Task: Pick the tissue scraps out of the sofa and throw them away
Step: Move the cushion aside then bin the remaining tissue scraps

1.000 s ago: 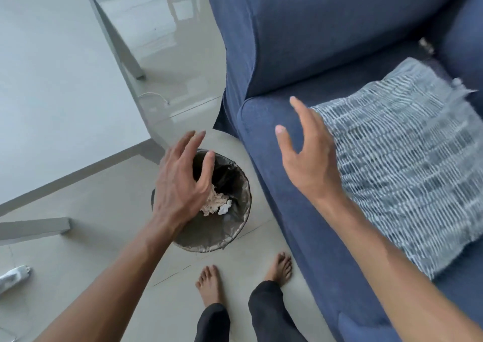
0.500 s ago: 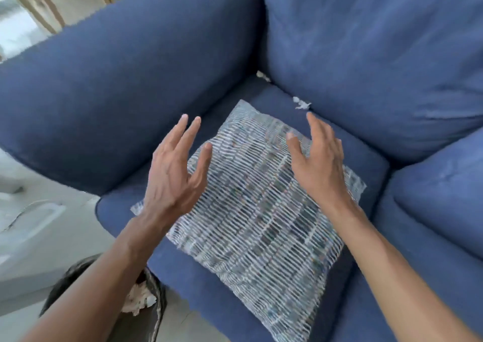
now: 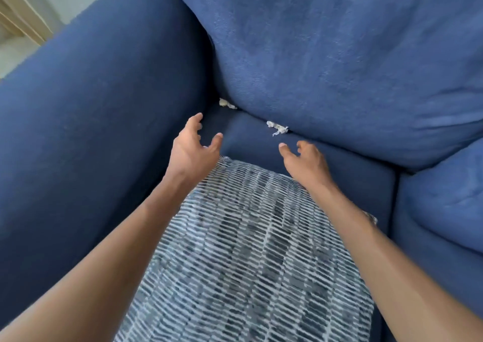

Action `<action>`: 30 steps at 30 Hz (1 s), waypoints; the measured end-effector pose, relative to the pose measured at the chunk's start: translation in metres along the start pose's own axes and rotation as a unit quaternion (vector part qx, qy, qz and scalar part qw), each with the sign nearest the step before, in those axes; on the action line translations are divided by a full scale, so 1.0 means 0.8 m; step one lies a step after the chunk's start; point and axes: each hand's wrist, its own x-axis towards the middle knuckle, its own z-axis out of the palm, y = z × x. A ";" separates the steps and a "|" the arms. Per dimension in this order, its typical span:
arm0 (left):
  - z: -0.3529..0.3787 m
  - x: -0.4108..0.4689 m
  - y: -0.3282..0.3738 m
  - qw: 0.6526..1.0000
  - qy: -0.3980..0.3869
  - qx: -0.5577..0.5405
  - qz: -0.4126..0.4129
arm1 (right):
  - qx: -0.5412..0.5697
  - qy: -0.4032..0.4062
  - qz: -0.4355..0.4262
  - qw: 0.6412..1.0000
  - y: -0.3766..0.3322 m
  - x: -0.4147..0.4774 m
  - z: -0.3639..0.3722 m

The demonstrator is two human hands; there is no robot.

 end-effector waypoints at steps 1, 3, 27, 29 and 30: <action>0.004 0.016 -0.004 1.000 -0.005 0.011 -0.003 | 0.014 0.004 0.022 1.000 -0.003 0.013 0.009; 0.014 0.043 -0.014 0.999 -0.025 0.035 -0.004 | 0.035 0.020 0.053 0.998 -0.009 0.038 0.025; 0.101 0.216 -0.001 0.990 -0.031 0.115 -0.078 | 0.160 0.273 0.171 0.933 -0.043 0.143 0.107; 0.103 0.217 -0.002 0.989 -0.028 0.117 -0.083 | 0.153 0.249 0.157 0.943 -0.034 0.143 0.100; 0.103 0.217 -0.002 0.989 -0.026 0.115 -0.085 | 0.155 0.235 0.147 0.948 -0.030 0.142 0.097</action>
